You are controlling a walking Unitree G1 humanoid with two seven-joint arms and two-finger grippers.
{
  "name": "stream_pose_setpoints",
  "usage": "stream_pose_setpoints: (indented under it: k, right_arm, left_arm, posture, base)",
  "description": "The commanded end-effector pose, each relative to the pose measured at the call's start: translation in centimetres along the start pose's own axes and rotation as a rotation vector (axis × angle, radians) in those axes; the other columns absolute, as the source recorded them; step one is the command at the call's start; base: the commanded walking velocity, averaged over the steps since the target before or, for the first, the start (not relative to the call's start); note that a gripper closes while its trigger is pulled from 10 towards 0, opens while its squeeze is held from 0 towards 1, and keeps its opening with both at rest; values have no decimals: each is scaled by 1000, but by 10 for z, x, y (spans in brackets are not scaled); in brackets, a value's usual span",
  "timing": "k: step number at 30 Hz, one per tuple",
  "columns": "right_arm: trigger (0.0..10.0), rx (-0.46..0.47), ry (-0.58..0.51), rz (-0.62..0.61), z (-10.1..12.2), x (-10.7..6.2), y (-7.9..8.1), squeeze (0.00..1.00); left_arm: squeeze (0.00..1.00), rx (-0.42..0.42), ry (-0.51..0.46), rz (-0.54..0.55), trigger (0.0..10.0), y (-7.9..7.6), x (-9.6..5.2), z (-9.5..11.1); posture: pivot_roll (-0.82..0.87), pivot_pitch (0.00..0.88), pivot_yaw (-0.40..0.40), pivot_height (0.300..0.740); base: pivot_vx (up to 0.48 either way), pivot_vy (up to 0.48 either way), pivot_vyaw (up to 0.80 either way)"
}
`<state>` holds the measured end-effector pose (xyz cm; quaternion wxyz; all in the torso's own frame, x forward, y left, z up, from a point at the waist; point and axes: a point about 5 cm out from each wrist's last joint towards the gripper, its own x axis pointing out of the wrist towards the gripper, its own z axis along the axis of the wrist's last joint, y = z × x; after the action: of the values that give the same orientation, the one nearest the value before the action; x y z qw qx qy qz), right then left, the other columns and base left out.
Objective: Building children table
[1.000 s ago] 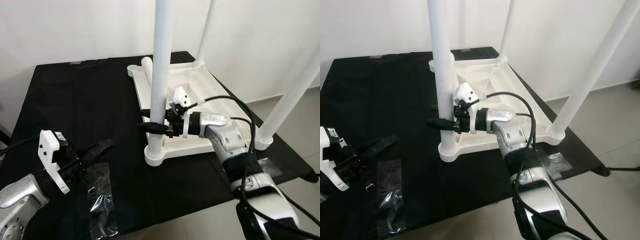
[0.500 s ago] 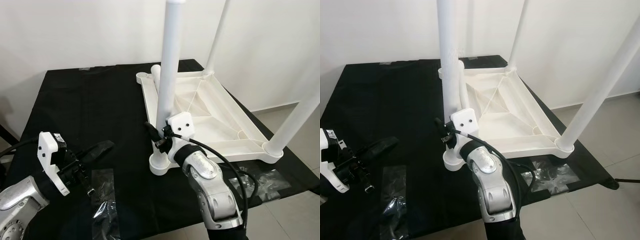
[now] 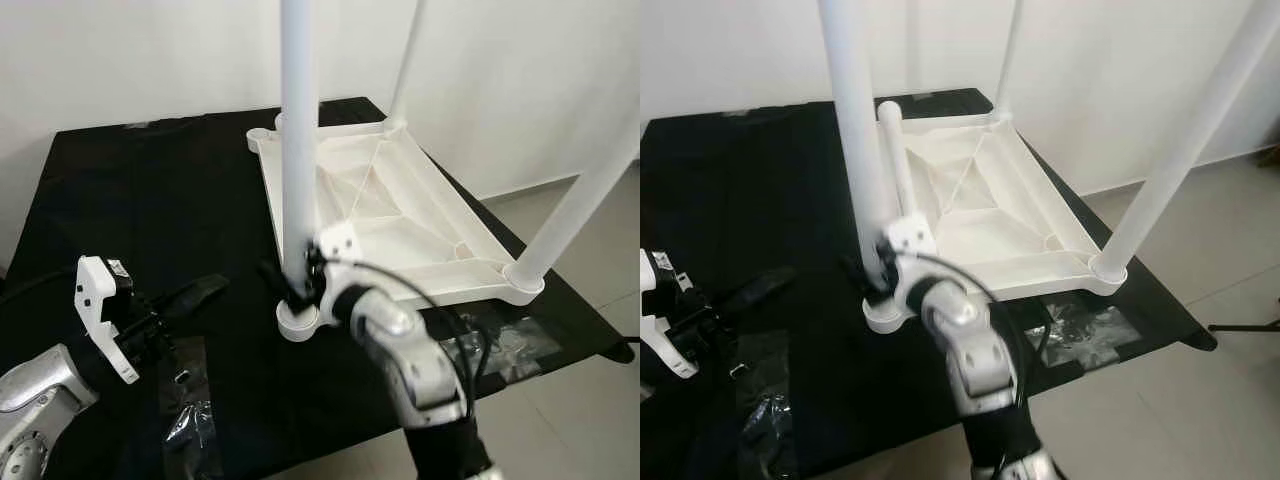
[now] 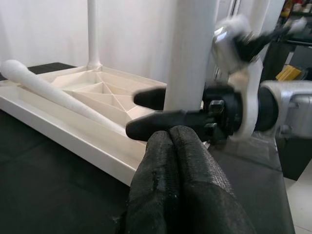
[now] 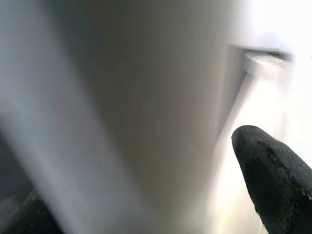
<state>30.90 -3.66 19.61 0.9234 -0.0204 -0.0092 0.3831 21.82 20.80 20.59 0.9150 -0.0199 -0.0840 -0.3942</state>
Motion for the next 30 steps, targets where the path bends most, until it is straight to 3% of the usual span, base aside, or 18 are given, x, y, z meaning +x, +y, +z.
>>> stream_pose_setpoints:
  k: [1,2,7,9,10,12,13,22,28,30]
  right_arm:
    - [10000,29,8,38,-6,0,2,533]
    - [10000,-18,9,148,-3,4,-7,0]
    - [10000,-105,26,292,4,9,-28,0]
    - [10000,-123,28,336,16,15,-47,0]
    - [6314,-122,28,344,20,17,-52,0]
    - [6314,-122,28,344,20,17,-52,0]
    - [0,-112,29,354,22,18,-56,0]
    - [0,8,51,454,6,15,-61,0]
    - [0,40,23,407,-3,9,-65,0]
    - [0,35,53,341,-12,2,-63,0]
  left_arm:
    - [0,0,15,-3,10000,0,-1,-2]
    - [0,0,14,-3,10000,-1,0,-2]
    - [0,-1,12,-3,10000,-2,1,-3]
    - [0,-2,10,-3,10000,-3,1,-3]
    - [0,-2,10,-3,10000,-3,1,-3]
    - [0,-2,10,-3,10000,-3,1,-3]
    - [0,-2,10,-3,10000,-3,1,-3]
    - [0,-4,11,-3,10000,-4,1,-3]
    - [0,-6,10,-3,10000,-4,1,-3]
    - [0,-6,9,-4,10000,-4,1,-3]
  posture:
    - [68,108,-50,740]
    - [74,107,-51,740]
    - [76,104,-53,740]
    - [78,105,-54,740]
    - [78,105,-54,740]
    - [78,105,-54,740]
    - [83,107,-59,740]
    - [69,109,-60,740]
    - [62,108,-54,740]
    - [57,108,-54,740]
  base:
    - [0,0,0]
    - [0,0,0]
    - [0,0,0]
    - [0,0,0]
    - [0,0,0]
    - [0,0,0]
    - [0,0,0]
    - [0,0,0]
    - [0,0,0]
    - [0,0,0]
